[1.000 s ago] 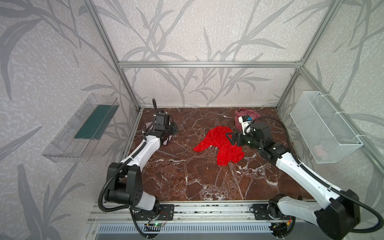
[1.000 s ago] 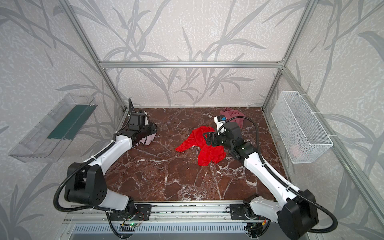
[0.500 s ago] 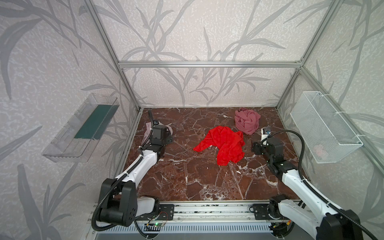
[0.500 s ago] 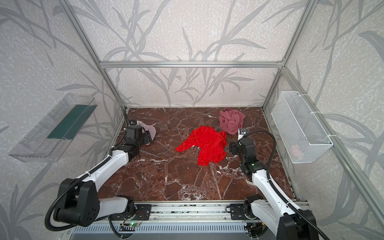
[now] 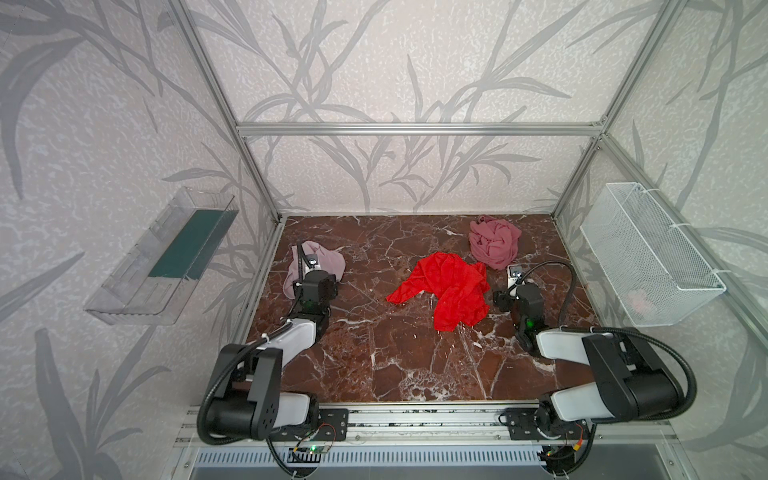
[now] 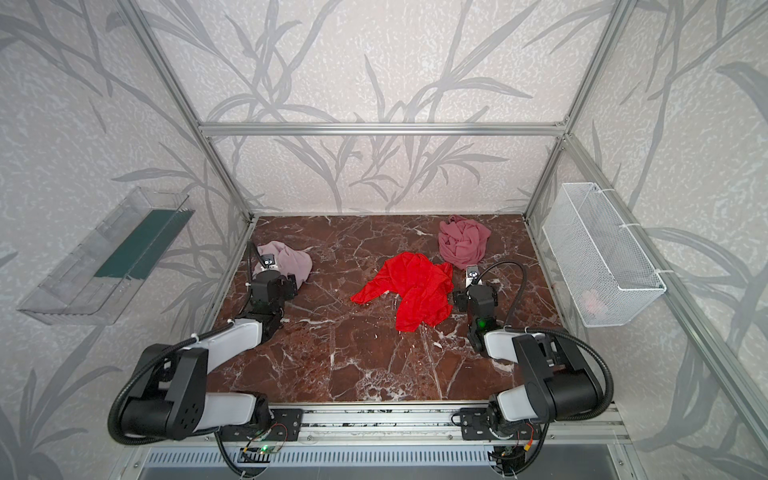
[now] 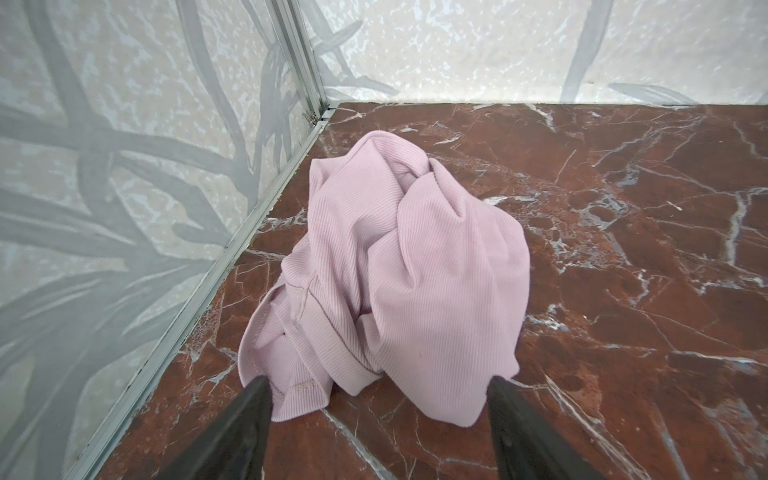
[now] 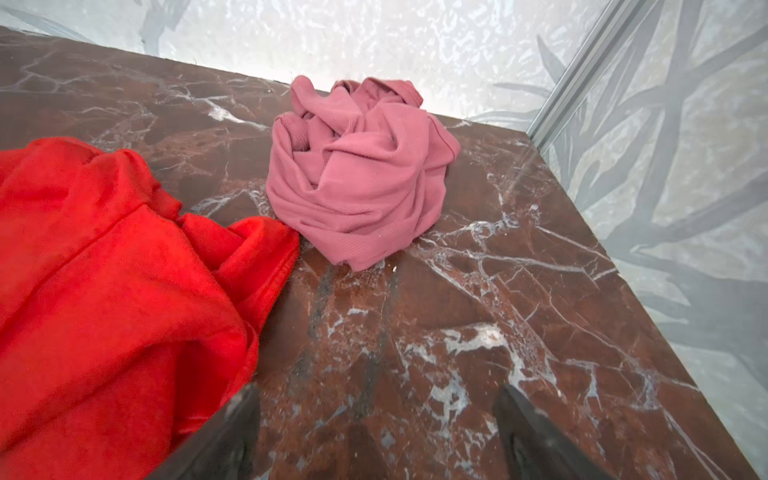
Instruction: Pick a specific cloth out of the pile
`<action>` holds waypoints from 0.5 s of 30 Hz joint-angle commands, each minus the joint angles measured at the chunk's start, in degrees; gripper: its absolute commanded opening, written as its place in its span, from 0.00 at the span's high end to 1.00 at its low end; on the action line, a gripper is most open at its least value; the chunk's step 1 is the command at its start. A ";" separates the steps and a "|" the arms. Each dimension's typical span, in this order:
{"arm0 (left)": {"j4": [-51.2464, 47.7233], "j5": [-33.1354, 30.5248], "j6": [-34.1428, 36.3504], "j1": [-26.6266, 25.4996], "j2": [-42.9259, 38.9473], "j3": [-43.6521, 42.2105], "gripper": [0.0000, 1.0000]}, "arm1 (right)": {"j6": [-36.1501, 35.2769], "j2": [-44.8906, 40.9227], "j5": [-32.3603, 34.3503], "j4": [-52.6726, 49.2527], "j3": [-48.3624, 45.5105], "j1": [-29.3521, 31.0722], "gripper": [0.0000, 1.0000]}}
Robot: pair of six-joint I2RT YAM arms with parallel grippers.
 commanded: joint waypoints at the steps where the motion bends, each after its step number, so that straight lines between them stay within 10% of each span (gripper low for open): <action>1: 11.23 0.41 3.02 0.70 3.00 -1.33 0.20 | -1.89 4.70 0.04 14.30 -1.44 -0.25 0.12; 15: 23.11 6.96 -0.05 4.53 9.84 -5.73 0.17 | -2.20 7.29 -1.89 15.04 -0.76 -0.61 0.01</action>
